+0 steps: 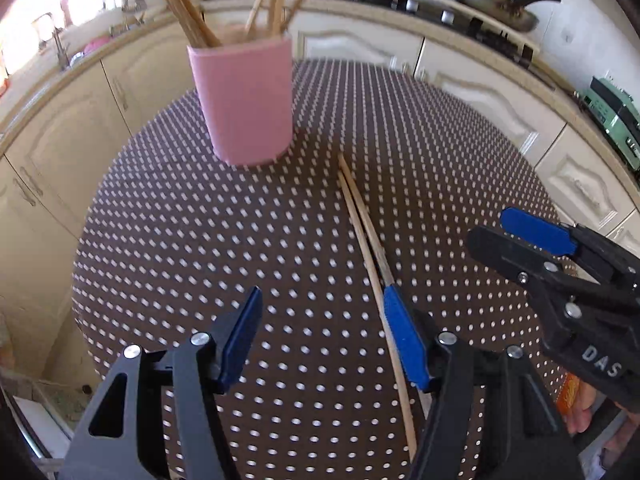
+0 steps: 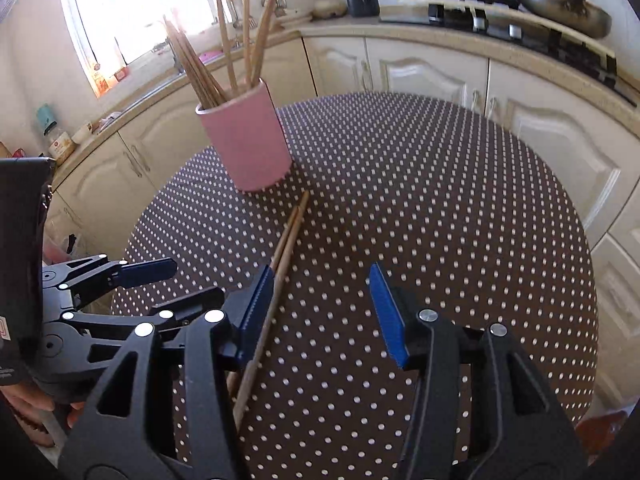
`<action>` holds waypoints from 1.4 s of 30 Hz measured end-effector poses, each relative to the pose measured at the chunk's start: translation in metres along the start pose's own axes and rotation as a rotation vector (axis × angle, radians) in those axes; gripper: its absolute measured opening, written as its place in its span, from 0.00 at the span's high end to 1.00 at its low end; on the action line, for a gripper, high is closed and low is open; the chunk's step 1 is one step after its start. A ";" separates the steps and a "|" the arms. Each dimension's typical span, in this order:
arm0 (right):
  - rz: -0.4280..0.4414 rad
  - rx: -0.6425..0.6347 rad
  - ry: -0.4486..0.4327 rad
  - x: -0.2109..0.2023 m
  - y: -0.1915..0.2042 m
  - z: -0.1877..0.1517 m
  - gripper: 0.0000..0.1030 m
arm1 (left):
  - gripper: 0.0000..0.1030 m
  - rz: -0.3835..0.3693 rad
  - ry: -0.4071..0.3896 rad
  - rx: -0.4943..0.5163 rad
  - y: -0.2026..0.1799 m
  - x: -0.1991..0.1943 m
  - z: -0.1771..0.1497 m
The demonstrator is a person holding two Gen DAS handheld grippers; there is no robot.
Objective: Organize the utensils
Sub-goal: 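Withdraw both open grippers from the cup toward the last two chopsticks, then grasp one of the last chopsticks with the left gripper while the right gripper grasps the other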
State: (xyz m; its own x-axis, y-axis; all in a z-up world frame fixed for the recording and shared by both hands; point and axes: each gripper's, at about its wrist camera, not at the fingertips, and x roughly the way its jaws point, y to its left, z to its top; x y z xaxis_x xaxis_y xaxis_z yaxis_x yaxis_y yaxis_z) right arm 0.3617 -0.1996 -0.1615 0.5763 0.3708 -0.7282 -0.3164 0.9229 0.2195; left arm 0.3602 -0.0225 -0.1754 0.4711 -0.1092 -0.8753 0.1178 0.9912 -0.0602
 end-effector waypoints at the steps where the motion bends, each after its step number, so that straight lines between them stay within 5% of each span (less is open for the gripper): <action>1: 0.002 0.001 0.009 0.001 -0.001 -0.002 0.50 | 0.39 0.003 0.015 0.003 -0.001 0.005 -0.001; 23: -0.019 -0.010 0.056 0.010 -0.009 -0.008 0.48 | 0.40 0.063 0.051 0.061 -0.037 0.039 0.010; 31: -0.013 -0.027 0.119 0.025 -0.002 0.002 0.48 | 0.94 0.058 0.050 0.020 -0.015 0.037 0.019; 39: -0.004 -0.077 0.229 0.051 0.028 0.013 0.48 | 0.94 -0.043 0.034 -0.070 0.009 0.037 0.014; 42: -0.024 -0.106 0.270 0.062 0.041 0.015 0.58 | 0.94 -0.035 0.036 -0.071 0.015 0.036 0.009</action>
State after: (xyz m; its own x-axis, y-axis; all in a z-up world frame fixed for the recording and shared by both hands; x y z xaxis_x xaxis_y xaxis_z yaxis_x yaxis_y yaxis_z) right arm 0.3957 -0.1371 -0.1878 0.3677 0.2949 -0.8820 -0.3904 0.9097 0.1414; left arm 0.3865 -0.0121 -0.2033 0.4361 -0.1422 -0.8886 0.0711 0.9898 -0.1235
